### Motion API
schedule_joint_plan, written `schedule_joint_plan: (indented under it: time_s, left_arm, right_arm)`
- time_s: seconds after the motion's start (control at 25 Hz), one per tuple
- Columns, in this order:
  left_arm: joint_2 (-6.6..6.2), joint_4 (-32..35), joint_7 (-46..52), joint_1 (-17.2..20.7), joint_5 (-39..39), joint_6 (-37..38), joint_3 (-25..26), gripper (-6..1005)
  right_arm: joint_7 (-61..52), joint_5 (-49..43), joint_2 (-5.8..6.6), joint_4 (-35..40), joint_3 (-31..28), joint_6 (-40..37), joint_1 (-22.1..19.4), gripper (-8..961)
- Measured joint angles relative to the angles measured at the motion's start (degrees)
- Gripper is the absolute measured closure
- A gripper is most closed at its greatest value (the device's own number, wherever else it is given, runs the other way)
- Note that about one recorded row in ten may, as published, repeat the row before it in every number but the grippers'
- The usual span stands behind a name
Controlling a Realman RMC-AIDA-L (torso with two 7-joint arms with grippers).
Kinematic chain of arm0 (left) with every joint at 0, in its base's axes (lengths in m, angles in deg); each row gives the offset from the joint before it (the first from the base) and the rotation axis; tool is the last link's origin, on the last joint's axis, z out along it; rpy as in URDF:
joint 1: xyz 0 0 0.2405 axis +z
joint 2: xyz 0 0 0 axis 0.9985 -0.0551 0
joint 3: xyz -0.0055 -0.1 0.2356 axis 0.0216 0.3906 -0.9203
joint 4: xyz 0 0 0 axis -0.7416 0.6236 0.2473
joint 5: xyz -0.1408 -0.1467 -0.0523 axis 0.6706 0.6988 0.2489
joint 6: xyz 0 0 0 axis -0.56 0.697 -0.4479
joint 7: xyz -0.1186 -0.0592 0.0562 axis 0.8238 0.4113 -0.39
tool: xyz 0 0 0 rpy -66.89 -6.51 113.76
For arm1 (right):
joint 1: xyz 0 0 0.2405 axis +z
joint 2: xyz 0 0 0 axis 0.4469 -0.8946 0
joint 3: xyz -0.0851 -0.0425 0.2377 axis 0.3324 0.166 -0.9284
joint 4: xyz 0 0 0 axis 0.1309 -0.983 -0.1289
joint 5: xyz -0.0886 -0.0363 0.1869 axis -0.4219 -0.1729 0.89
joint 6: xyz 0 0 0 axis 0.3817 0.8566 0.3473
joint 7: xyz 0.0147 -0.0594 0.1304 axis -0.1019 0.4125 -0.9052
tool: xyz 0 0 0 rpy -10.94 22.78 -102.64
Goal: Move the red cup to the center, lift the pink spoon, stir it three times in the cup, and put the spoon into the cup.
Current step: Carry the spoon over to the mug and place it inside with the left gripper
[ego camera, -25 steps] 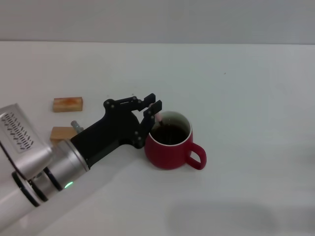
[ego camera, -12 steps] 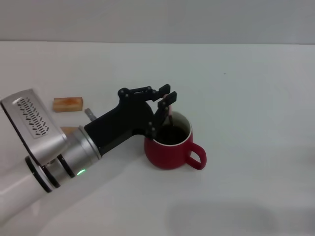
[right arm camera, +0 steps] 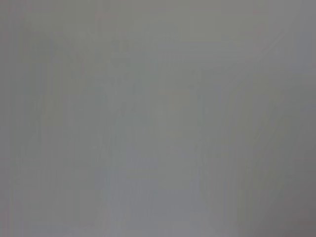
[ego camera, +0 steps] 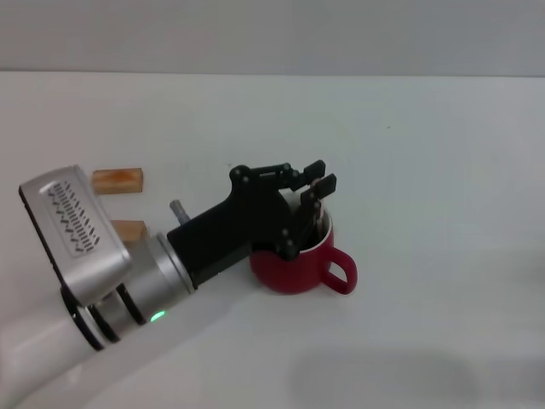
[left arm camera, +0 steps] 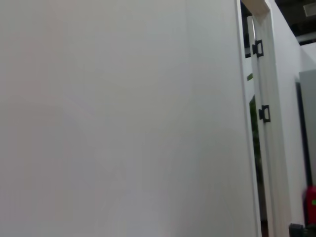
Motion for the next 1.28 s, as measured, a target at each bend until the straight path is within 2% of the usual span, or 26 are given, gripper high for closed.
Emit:
schedule_joint_plan:
  time_s: [0.24,0.32,0.52,0.68,0.96,1.28]
  left_arm:
    - [-0.19,1.38,-0.42,3.41,0.84,0.04,-0.94,751]
    - [-0.64,2.40,-0.51,6.23,0.88,0.10,0.16,750]
    - [-0.93,2.22,-0.61,7.88,0.72,0.44,2.95,748]
    - [-0.97,0.92,-0.63,6.13,0.36,0.30,4.25,746]
    - [-0.50,-3.02,-0.16,0.19,0.73,0.07,4.01,743]
    - [-0.28,-2.96,0.02,-1.15,1.52,-1.06,4.06,740]
  right_arm:
    - [0.00,-0.21,0.00,-0.18,0.00,0.04,0.32,954]
    - [0.00,-0.27,0.00,-0.21,0.00,0.04,0.42,953]
    - [0.00,-0.33,0.00,-0.37,0.00,0.03,0.75,953]
    - [0.00,-0.34,0.00,-0.38,0.00,0.04,0.83,953]
    - [0.00,-0.27,0.00,-0.38,-0.34,-0.07,0.68,954]
    - [0.00,-0.09,0.00,-0.23,-0.18,0.02,0.59,954]
